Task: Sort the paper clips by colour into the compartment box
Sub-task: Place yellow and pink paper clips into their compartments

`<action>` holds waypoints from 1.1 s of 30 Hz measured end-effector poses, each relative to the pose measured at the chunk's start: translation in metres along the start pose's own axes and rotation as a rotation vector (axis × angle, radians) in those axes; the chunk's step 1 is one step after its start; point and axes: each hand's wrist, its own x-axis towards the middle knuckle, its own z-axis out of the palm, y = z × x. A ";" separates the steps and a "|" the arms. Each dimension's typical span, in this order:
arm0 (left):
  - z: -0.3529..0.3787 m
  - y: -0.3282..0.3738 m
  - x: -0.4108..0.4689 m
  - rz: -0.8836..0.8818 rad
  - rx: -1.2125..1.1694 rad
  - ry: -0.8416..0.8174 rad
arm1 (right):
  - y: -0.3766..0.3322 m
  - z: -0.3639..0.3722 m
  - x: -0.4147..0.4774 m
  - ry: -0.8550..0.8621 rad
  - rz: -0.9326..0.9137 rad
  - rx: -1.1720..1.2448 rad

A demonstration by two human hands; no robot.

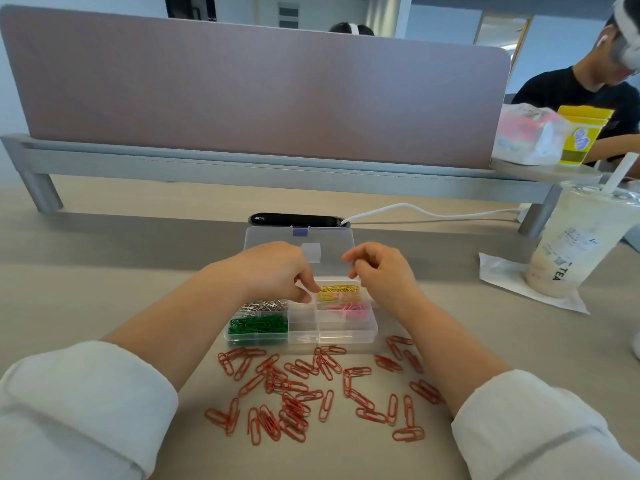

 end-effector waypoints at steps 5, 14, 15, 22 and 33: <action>0.001 0.000 0.001 -0.016 0.014 -0.008 | -0.005 -0.008 -0.001 -0.229 -0.035 -0.438; 0.002 0.002 0.000 -0.040 -0.022 0.026 | -0.011 -0.008 -0.005 -0.293 -0.019 -0.464; 0.002 0.002 0.000 -0.041 -0.023 0.029 | -0.011 -0.008 -0.005 -0.301 -0.021 -0.466; 0.003 0.001 0.001 -0.031 0.001 0.037 | -0.005 -0.010 -0.003 -0.246 -0.044 -0.332; 0.001 0.012 0.006 -0.074 -0.806 0.251 | -0.009 -0.020 -0.003 -0.171 -0.005 -0.185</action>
